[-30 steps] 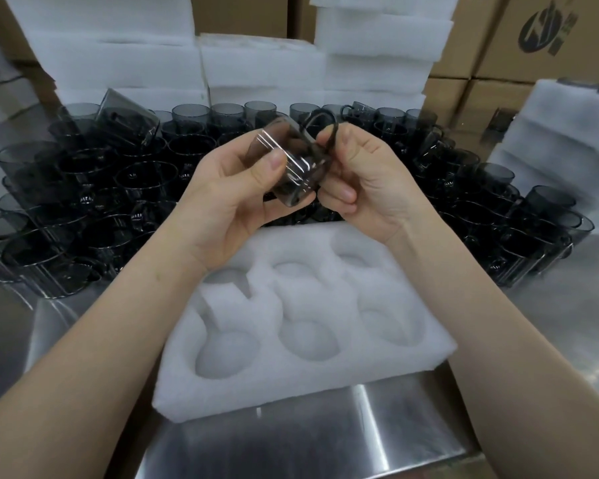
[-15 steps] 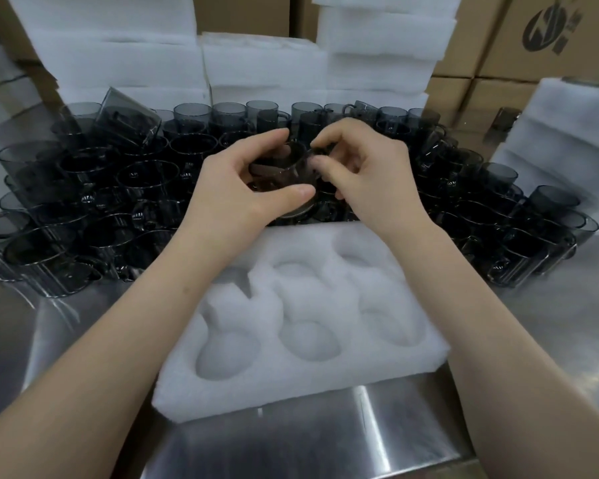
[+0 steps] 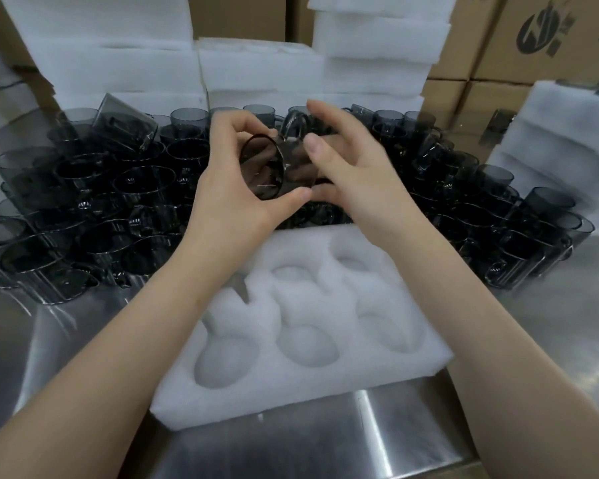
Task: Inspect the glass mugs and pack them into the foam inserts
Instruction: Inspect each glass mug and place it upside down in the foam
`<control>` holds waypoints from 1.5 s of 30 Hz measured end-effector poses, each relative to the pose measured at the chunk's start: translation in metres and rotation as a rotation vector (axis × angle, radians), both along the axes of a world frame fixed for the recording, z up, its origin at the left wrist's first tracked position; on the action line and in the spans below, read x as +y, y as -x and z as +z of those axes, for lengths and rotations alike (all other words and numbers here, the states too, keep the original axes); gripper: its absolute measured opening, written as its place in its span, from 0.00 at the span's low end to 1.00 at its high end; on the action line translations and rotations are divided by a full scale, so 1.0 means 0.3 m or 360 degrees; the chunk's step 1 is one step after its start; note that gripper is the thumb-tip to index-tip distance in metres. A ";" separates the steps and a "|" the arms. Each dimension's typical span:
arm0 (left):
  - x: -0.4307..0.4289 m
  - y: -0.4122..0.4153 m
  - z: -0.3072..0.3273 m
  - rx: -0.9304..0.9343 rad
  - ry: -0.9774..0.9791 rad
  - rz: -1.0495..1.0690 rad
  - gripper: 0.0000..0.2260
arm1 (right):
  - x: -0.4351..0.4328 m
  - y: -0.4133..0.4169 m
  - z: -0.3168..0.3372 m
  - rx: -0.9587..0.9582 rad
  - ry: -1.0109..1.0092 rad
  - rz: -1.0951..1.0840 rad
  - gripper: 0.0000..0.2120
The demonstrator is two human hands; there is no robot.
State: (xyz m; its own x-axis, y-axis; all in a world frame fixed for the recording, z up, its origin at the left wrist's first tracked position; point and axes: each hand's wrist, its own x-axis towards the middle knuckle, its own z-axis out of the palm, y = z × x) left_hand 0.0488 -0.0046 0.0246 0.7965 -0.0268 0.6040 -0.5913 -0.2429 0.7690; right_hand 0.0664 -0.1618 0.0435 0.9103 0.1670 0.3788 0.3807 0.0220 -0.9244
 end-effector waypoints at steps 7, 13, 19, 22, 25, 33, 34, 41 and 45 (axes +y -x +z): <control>-0.027 0.006 0.007 -0.0171 -0.0160 0.0303 0.29 | 0.035 0.019 -0.011 0.0339 -0.0140 0.0458 0.16; -0.027 0.005 0.001 -0.0097 -0.0163 0.0220 0.27 | 0.014 0.005 -0.017 0.0270 -0.0204 0.0388 0.16; -0.015 -0.001 0.007 0.0007 0.0010 0.0026 0.29 | 0.000 -0.005 -0.019 0.0231 -0.0178 0.0291 0.16; -0.002 -0.001 0.007 -0.0010 -0.0032 -0.0081 0.30 | -0.011 -0.005 -0.013 0.0246 -0.0184 0.0291 0.12; 0.007 -0.001 -0.003 -0.0013 -0.0122 -0.0103 0.30 | -0.010 -0.003 -0.016 0.0263 -0.0142 0.0300 0.13; -0.014 0.009 0.003 -0.0029 -0.0139 -0.0147 0.29 | 0.013 -0.003 -0.010 0.0193 -0.0244 0.0024 0.11; -0.017 0.009 0.002 -0.0017 -0.0082 -0.0172 0.29 | 0.011 -0.008 -0.007 0.0241 -0.0272 0.0055 0.11; -0.007 0.007 0.006 0.0074 0.0210 -0.0259 0.26 | -0.018 -0.016 -0.006 0.0460 -0.0396 0.0641 0.25; -0.005 0.007 0.006 0.0114 0.0164 -0.0271 0.28 | -0.010 -0.012 -0.011 0.0399 -0.0388 0.0563 0.22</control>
